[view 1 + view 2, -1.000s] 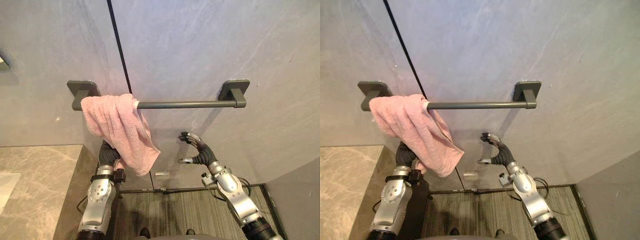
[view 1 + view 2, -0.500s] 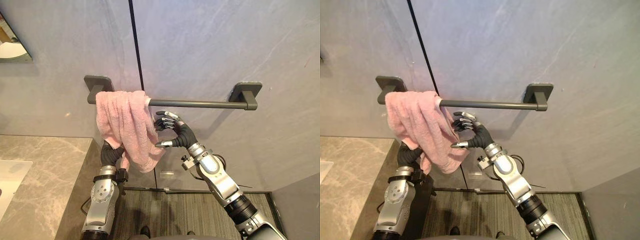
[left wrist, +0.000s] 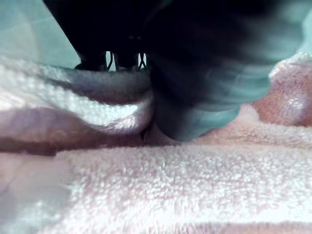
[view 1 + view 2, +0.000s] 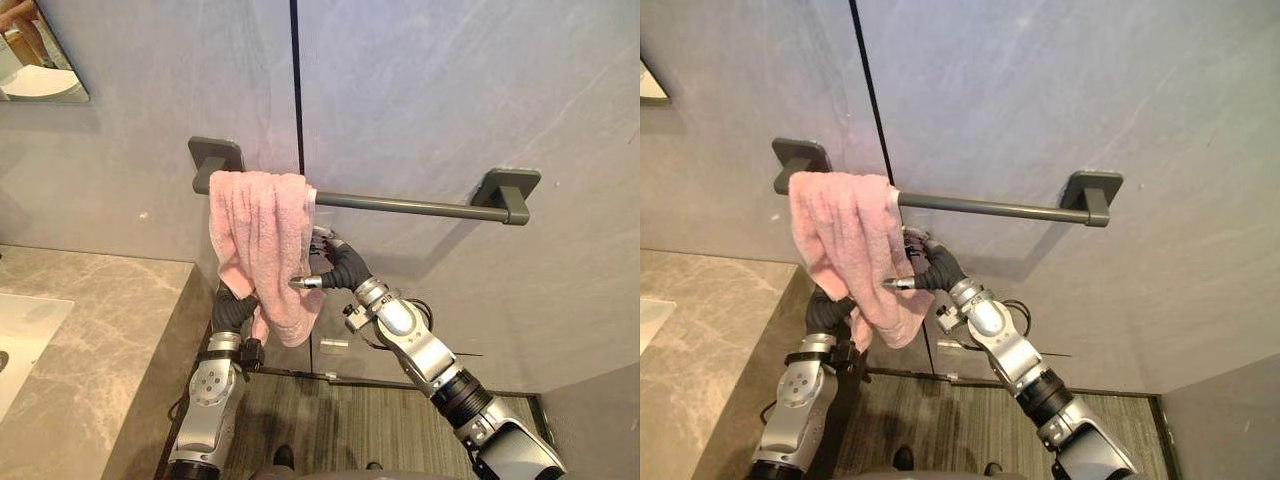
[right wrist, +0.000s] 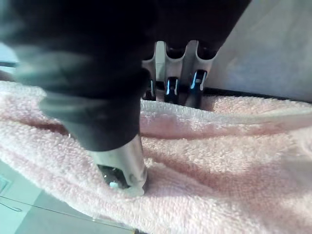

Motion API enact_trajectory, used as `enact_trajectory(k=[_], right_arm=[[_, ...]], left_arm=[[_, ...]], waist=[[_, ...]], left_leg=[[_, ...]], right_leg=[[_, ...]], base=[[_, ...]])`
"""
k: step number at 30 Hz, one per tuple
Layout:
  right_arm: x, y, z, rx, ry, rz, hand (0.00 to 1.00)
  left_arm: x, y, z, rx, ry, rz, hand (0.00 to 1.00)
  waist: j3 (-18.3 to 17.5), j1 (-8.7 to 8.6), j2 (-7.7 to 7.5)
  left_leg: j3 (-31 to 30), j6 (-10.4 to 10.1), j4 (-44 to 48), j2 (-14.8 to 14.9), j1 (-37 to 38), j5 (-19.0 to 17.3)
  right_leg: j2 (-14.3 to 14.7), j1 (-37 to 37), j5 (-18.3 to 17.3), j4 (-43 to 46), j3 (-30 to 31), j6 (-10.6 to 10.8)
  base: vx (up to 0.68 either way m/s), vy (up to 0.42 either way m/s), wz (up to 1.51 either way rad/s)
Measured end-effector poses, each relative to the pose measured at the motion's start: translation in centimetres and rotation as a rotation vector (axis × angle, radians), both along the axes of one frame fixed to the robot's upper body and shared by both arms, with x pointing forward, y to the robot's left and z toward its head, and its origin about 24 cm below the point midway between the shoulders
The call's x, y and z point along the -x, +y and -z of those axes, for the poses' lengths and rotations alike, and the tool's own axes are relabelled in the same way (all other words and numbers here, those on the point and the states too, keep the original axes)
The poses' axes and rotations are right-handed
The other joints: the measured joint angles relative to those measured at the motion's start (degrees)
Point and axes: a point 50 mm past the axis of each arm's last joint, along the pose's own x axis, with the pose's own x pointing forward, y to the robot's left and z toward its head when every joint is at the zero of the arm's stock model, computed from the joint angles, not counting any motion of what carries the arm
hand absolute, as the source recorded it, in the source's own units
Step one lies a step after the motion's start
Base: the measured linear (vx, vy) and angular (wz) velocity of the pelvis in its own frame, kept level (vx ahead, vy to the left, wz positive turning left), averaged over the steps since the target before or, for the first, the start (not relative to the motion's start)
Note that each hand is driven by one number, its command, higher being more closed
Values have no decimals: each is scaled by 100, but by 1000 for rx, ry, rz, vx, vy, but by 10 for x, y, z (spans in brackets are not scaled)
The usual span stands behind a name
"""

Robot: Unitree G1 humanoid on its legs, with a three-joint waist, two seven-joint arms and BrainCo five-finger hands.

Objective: Organize washtable

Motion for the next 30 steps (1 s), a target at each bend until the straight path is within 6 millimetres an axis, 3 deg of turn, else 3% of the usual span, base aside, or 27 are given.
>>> enact_trajectory(k=[21,30], right_arm=[[2,2,3,21,3,-20,100],[3,-28,8,-42,34,96,100]], left_arm=[[0,0,0,-1,-1,0,100],[0,13,-2,-3,-10,-55,100]], waist=[[0,3,-10],[1,-5,-7]], left_leg=[[99,-3,1,21,40,-4],[133,-4,-1,3,72,-5]], right_leg=[[22,5,2,-8,129,-2],[2,2,1,22,136,-1]], base=[[-11,-1,-2],[0,0,0]])
